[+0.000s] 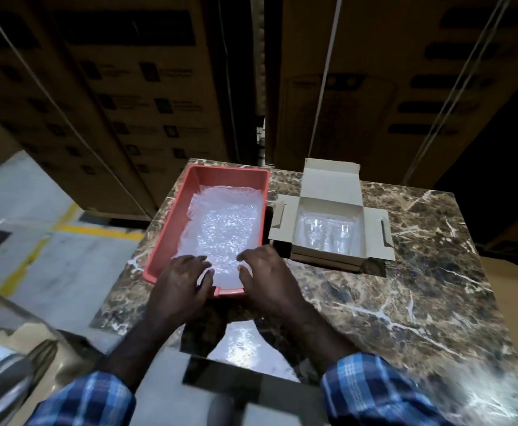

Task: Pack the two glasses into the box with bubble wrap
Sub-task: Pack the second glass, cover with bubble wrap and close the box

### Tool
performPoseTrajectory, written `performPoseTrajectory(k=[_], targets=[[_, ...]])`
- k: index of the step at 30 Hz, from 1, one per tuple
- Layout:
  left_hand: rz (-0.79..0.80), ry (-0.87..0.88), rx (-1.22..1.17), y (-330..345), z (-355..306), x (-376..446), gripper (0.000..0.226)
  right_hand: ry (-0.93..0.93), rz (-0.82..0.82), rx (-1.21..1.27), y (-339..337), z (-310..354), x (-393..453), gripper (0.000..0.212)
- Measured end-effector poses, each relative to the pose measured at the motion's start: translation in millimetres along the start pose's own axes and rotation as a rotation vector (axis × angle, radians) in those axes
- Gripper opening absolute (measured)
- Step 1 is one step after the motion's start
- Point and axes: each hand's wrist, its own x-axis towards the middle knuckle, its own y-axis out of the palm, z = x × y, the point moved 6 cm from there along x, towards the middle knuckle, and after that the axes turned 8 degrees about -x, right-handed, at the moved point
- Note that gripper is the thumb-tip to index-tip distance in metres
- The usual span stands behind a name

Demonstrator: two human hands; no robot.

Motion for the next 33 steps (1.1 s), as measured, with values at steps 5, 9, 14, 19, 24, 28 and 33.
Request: performPoseTrajectory(k=[5,9,14,19,24,28,33], targets=[[0.073,-0.07,0.083,0,50,-42,0.047,0.04,0.068,-0.092,37,13,21,0.024],[0.122,-0.158,0.018,5,71,-51,0.064,0.105,0.347,-0.209,69,19,37,0.03],[0.103,-0.156,-0.055,5,70,-52,0.066,0.235,0.692,-0.124,106,20,55,0.04],[0.082,-0.149,-0.086,8,73,-53,0.067,0.272,0.797,-0.075,125,16,62,0.021],[0.078,-0.14,-0.108,7,73,-52,0.066,0.344,0.757,0.076,125,16,63,0.011],[0.076,-0.159,-0.136,10,74,-53,0.068,0.454,0.744,0.272,121,20,66,0.017],[0.071,-0.167,-0.138,10,74,-53,0.069,0.371,0.815,0.164,133,32,65,0.018]])
